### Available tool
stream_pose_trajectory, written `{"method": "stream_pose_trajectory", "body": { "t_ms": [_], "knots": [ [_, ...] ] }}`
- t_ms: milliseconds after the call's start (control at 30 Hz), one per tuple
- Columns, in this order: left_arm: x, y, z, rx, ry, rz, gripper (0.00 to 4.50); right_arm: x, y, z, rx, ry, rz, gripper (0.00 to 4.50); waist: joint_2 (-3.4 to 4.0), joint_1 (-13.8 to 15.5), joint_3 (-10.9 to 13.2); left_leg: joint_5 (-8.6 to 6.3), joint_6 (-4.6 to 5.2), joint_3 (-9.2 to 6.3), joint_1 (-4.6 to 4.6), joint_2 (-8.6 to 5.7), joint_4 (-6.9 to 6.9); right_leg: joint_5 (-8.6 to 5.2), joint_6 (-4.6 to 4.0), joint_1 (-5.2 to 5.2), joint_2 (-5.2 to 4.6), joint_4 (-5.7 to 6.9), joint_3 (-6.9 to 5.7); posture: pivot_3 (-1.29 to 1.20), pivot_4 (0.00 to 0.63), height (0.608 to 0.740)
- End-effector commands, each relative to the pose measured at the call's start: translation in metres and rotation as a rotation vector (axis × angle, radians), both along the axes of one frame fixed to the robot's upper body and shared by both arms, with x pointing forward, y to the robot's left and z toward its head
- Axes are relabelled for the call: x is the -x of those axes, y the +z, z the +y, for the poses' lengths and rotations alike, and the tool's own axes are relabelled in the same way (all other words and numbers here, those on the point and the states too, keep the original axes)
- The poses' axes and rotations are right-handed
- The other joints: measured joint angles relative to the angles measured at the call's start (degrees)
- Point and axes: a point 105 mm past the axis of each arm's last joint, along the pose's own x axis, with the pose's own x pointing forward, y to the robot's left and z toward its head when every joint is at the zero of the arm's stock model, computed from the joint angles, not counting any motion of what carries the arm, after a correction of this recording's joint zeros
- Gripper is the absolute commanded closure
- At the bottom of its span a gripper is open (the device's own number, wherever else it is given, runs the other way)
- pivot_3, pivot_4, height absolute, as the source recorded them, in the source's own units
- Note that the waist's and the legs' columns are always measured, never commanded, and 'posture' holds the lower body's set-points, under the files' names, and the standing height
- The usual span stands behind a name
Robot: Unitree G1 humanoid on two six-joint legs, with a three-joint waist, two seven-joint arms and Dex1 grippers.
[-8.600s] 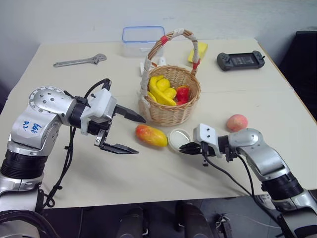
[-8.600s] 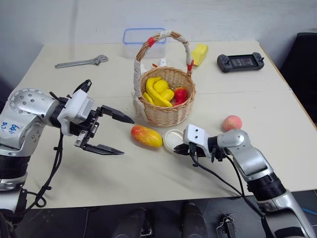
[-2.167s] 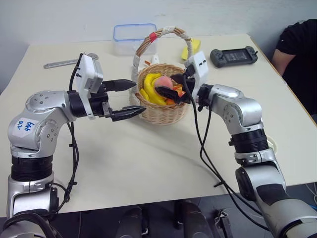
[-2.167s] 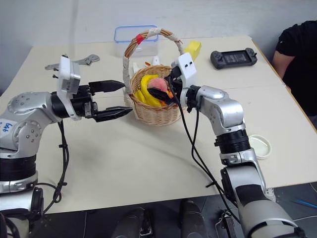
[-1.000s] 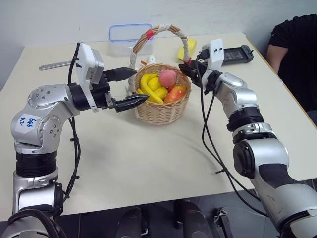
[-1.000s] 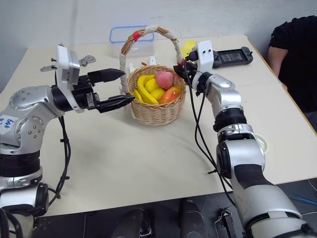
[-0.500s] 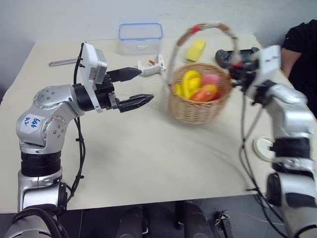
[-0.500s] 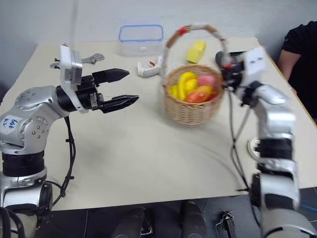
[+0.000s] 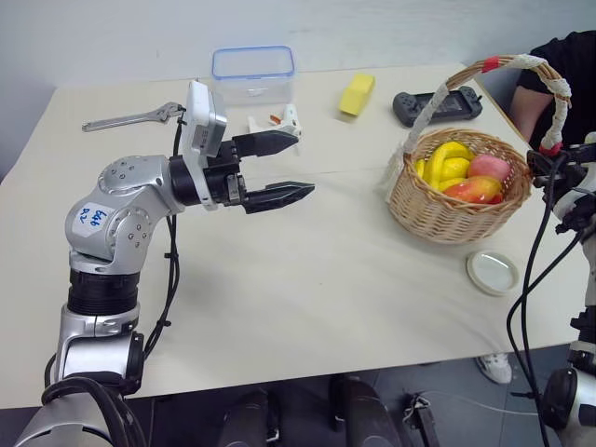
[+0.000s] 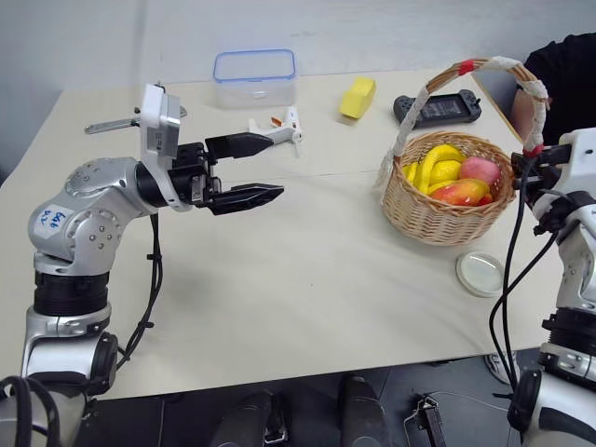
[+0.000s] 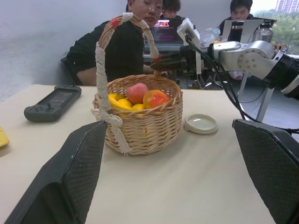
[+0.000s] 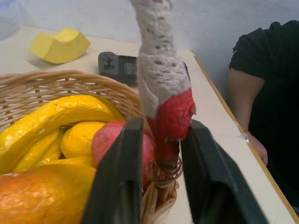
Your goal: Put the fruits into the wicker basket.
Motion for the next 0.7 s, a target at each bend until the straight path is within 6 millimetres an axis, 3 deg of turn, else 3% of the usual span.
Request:
{"method": "stream_pose_trajectory", "body": {
  "t_ms": [33,100,233,367,467,700],
  "knots": [
    [0.003,0.009,-0.002,-0.002,-0.022,-0.05,0.0,0.017,0.016,-0.005,-0.012,0.011,-0.063,1.96,0.0,0.3,0.0,0.01,0.02,-0.01,0.0,-0.02,0.0,0.0,0.0,0.0,-0.02,0.01,0.0,0.0,0.15,0.74],
    [0.002,0.008,-0.002,-0.005,-0.025,-0.05,0.0,0.028,0.019,-0.007,-0.013,0.023,-0.054,1.25,0.0,0.4,0.0,0.02,0.04,-0.03,-0.02,-0.03,0.02,0.0,0.01,0.01,-0.04,0.01,-0.01,0.0,0.15,0.74],
    [0.002,0.007,0.005,-0.023,-0.027,-0.044,0.0,0.076,0.024,-0.024,0.062,0.099,0.065,0.04,0.02,1.8,0.0,0.02,0.05,-0.08,-0.04,-0.04,0.0,0.01,0.02,0.0,-0.05,-0.04,-0.03,0.0,0.15,0.74],
    [0.003,0.004,0.014,-0.052,-0.034,-0.038,0.0,0.121,0.025,-0.033,0.066,0.263,0.222,0.04,0.01,2.1,0.0,-0.01,0.13,-0.11,-0.07,-0.04,0.07,0.05,0.07,0.08,-0.04,-0.19,-0.08,0.0,0.15,0.74],
    [0.004,0.005,0.019,-0.067,-0.054,-0.035,0.0,0.15,0.039,-0.041,0.014,0.362,0.281,0.04,-0.01,1.8,0.0,-0.07,0.22,-0.11,0.04,-0.04,0.09,0.07,0.08,0.22,-0.04,-0.51,-0.07,0.0,0.15,0.74],
    [0.005,0.005,0.02,-0.076,-0.068,-0.039,0.0,0.153,0.059,-0.053,-0.011,0.357,0.237,0.04,0.0,1.0,0.0,-0.45,0.22,-0.1,0.67,0.11,0.07,0.1,0.02,0.9,-0.08,-0.73,-0.12,0.0,0.15,0.74]
  ]
}}
